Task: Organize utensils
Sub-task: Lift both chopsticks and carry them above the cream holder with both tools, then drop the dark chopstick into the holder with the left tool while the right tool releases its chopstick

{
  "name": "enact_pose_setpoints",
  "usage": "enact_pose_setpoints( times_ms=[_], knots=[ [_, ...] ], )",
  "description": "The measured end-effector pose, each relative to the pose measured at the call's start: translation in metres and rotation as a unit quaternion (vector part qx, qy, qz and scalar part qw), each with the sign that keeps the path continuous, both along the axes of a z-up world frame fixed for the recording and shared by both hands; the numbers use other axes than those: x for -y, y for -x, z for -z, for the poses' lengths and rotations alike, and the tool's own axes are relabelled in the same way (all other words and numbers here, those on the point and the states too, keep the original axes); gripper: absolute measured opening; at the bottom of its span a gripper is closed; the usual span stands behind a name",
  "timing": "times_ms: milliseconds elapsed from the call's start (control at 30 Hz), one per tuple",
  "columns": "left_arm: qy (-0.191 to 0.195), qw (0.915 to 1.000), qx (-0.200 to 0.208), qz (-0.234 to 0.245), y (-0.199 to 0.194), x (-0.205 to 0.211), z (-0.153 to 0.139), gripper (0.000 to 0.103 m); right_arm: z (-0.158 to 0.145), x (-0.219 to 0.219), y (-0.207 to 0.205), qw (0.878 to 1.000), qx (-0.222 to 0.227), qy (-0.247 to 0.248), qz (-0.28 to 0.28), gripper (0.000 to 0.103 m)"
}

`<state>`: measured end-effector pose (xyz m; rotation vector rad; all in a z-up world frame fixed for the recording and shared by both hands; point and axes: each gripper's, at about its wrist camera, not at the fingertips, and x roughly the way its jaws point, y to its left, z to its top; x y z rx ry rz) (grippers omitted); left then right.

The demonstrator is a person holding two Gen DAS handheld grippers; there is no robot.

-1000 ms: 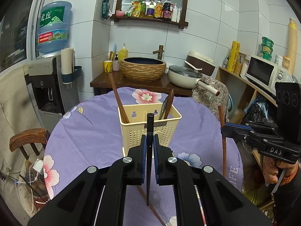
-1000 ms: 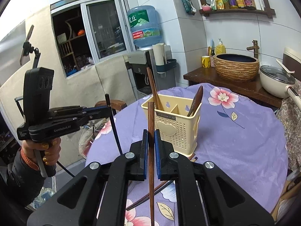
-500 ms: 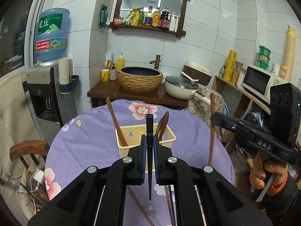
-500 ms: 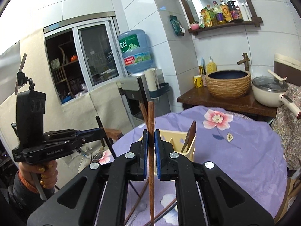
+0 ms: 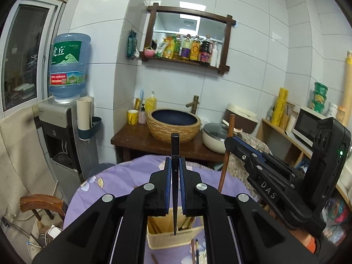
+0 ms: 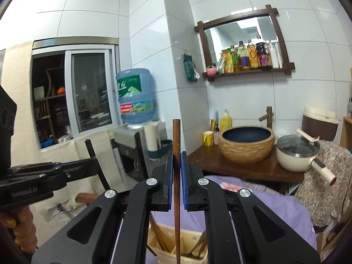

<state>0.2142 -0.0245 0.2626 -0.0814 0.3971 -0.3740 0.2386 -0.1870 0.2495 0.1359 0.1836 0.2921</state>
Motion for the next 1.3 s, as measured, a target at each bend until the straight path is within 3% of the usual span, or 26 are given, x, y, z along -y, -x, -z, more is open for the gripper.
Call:
enact_pose_setpoints(
  times_ms=[167,500,867,1300],
  knots=[
    [0.001,0.9996,0.01,-0.026,-0.018,0.002,0.002,0.007,0.003,-0.015,-0.026,0.999,0.02,0.009,0.029,0.007],
    [-0.011,0.9992,-0.014,-0.037,-0.035,0.004,0.05,0.007,0.059,-0.018,-0.046,0.999,0.017,0.014,0.042,0.007],
    [-0.027,0.9979,-0.054,-0.025,-0.042,0.004,0.107,0.007,0.109,-0.008,-0.036,0.999,-0.019,0.018,0.034,0.007],
    [-0.036,0.9963,-0.077,-0.012,-0.04,0.004,0.136,0.007,0.125,0.004,-0.022,0.998,-0.052,0.026,0.022,0.008]
  ],
)
